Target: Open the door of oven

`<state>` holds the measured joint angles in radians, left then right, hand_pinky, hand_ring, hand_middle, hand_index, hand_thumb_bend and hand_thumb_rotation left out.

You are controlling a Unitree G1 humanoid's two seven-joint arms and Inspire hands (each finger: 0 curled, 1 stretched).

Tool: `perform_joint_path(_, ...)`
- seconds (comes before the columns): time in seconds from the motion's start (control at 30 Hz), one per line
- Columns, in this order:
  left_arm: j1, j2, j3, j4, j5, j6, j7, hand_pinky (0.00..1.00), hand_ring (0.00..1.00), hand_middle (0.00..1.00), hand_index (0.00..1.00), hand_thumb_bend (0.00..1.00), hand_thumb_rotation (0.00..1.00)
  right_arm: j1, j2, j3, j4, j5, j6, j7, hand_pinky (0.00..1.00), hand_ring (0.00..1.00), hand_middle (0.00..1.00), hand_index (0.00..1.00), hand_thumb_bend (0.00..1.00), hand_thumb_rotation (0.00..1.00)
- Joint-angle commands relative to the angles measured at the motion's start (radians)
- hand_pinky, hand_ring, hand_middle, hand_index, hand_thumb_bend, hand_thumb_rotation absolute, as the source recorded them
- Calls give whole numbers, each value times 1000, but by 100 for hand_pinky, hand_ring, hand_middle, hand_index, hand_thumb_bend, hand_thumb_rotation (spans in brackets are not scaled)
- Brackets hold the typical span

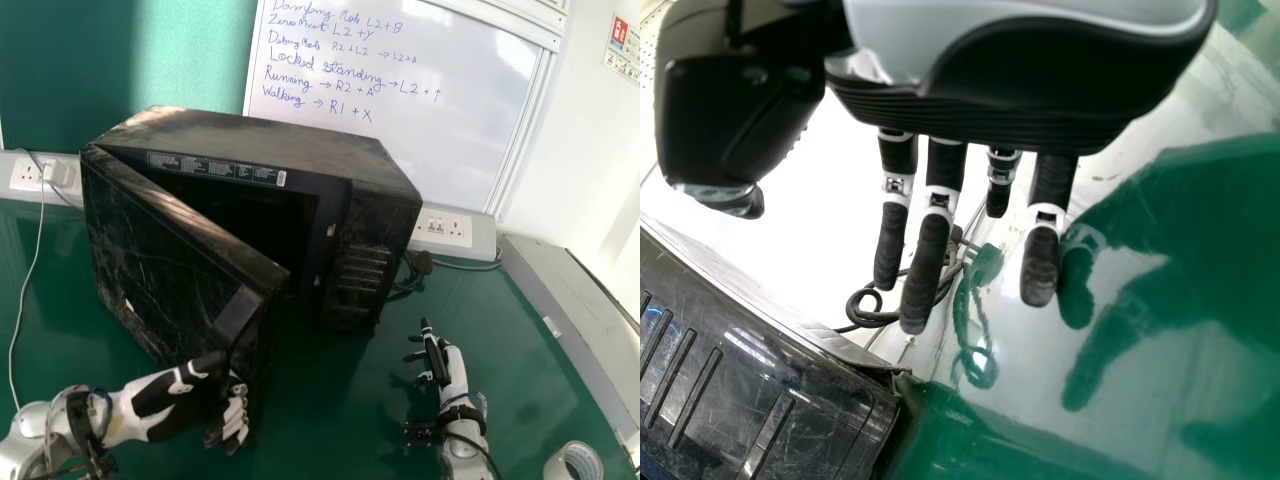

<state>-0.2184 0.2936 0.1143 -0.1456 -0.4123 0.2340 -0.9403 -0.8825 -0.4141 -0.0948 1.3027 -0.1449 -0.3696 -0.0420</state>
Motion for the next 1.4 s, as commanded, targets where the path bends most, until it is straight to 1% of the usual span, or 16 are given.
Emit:
perform_joint_path(0.0, -19, -36, 74, 16, -161, -22, -10, 0, 2, 7, 8, 71, 63, 14, -9, -2, 19, -2, 24, 1, 20, 24, 37, 60, 75, 77)
perform_joint_path(0.17, -13, -42, 102, 18, -142, -63, -25, 0, 3, 7, 8, 71, 63, 15, -11, -6, 19, 1, 21, 6, 20, 24, 37, 61, 75, 77)
perform_joint_path(0.37, -6, -6, 121, -13, -152, 8, -16, 0, 2, 6, 8, 77, 63, 14, -12, -6, 19, 2, 24, 7, 19, 24, 36, 61, 74, 76)
perform_joint_path(0.53, -1, 27, 128, -29, -152, -7, -42, 0, 1, 6, 7, 68, 73, 14, -15, -6, 20, 0, 27, 8, 19, 24, 37, 61, 75, 78)
perform_joint_path(0.63, 7, 20, 141, -29, -174, -36, -57, 0, 1, 6, 7, 58, 76, 14, -16, -9, 21, 4, 27, 11, 20, 24, 37, 61, 76, 77)
perform_joint_path(0.7, 12, 31, 146, -42, -184, 2, -48, 0, 0, 6, 7, 60, 73, 14, -19, -7, 20, 2, 21, 10, 19, 24, 36, 61, 75, 77)
perform_joint_path(0.8, 27, 39, 143, -65, -152, -17, -33, 0, 0, 5, 6, 61, 76, 14, -23, -5, 22, -1, 22, 9, 19, 24, 36, 60, 74, 78)
perform_joint_path(0.87, 35, 63, 138, -80, -143, 4, -38, 0, 0, 5, 6, 62, 80, 13, -26, -4, 23, -3, 27, 5, 19, 24, 36, 60, 77, 79)
perform_joint_path(0.93, 45, 71, 148, -84, -171, 30, -48, 0, 0, 5, 6, 64, 73, 13, -26, -12, 22, 6, 29, 12, 19, 24, 36, 60, 78, 78)
perform_joint_path(0.97, 46, 89, 152, -89, -195, 76, -51, 0, 0, 5, 6, 60, 73, 13, -26, -15, 22, 9, 28, 14, 19, 24, 36, 60, 78, 78)
perform_joint_path(1.03, 43, 127, 167, -101, -264, 198, -44, 0, 0, 5, 6, 67, 66, 14, -29, -16, 21, 8, 26, 17, 19, 24, 36, 60, 76, 77)
perform_joint_path(1.13, 32, 161, 185, -127, -333, 330, -15, 0, 0, 5, 7, 70, 61, 15, -32, -19, 21, 7, 22, 22, 19, 24, 36, 61, 75, 78)
perform_joint_path(1.2, 15, 169, 195, -122, -392, 410, -17, 0, 0, 5, 10, 67, 57, 15, -36, -15, 21, 1, 21, 17, 19, 23, 36, 61, 74, 77)
perform_joint_path(1.27, -18, 184, 196, -73, -470, 498, -64, 0, 1, 6, 20, 59, 48, 14, -40, -7, 22, -10, 24, 6, 19, 23, 36, 60, 75, 79)
perform_joint_path(1.3, -22, 199, 194, -78, -452, 495, -63, 0, 1, 7, 33, 54, 29, 14, -41, -5, 21, -13, 24, 3, 20, 23, 36, 60, 76, 80)
perform_joint_path(1.37, -23, 236, 197, -110, -390, 460, -46, 0, 2, 7, 44, 51, 13, 14, -41, -4, 21, -15, 23, 2, 20, 23, 36, 60, 76, 80)
